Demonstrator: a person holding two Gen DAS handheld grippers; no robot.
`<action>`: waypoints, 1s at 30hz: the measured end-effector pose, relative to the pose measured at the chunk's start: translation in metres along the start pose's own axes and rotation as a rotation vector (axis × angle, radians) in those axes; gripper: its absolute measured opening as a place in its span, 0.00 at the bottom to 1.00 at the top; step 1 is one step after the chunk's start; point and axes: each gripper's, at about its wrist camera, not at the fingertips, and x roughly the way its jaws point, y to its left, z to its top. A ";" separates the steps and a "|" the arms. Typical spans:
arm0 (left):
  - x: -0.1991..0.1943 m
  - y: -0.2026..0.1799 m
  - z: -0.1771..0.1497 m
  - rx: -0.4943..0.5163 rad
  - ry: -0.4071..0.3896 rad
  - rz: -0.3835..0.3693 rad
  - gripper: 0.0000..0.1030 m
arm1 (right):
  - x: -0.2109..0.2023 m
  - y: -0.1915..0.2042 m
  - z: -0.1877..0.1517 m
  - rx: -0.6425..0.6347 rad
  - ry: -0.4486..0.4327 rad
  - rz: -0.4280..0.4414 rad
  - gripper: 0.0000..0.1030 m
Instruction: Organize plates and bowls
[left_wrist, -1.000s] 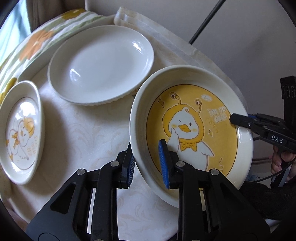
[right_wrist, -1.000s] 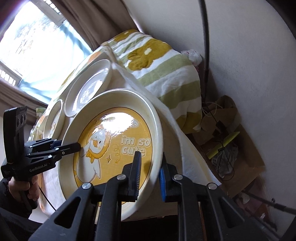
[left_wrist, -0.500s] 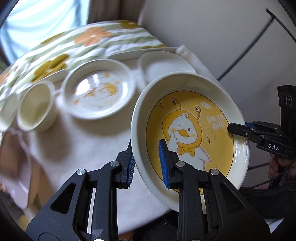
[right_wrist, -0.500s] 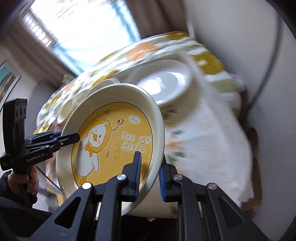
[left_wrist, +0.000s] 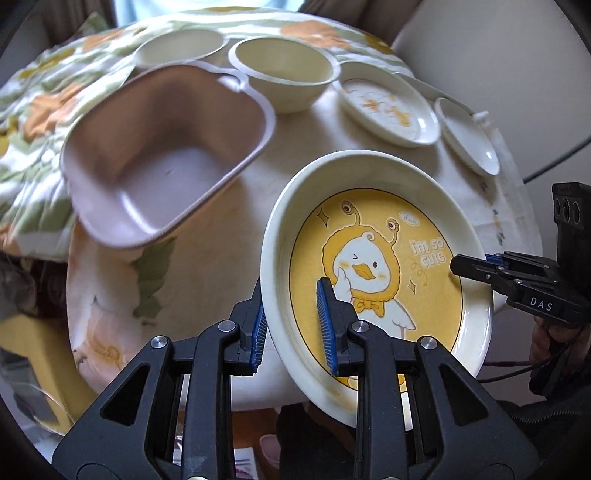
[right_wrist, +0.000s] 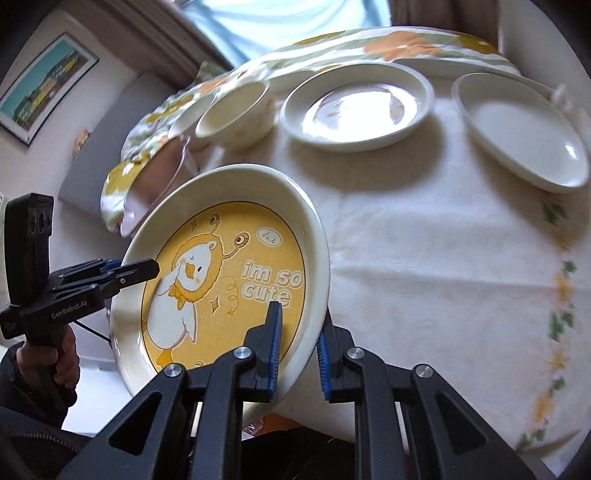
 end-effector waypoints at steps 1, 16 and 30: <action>0.003 0.007 -0.001 -0.011 -0.004 0.002 0.21 | 0.007 0.004 0.001 -0.005 0.003 0.006 0.16; 0.021 0.031 -0.010 -0.047 -0.038 0.047 0.21 | 0.031 0.017 0.004 -0.081 -0.006 -0.023 0.16; 0.026 0.022 -0.008 -0.014 -0.019 0.093 0.32 | 0.038 0.022 0.010 -0.058 0.036 -0.054 0.17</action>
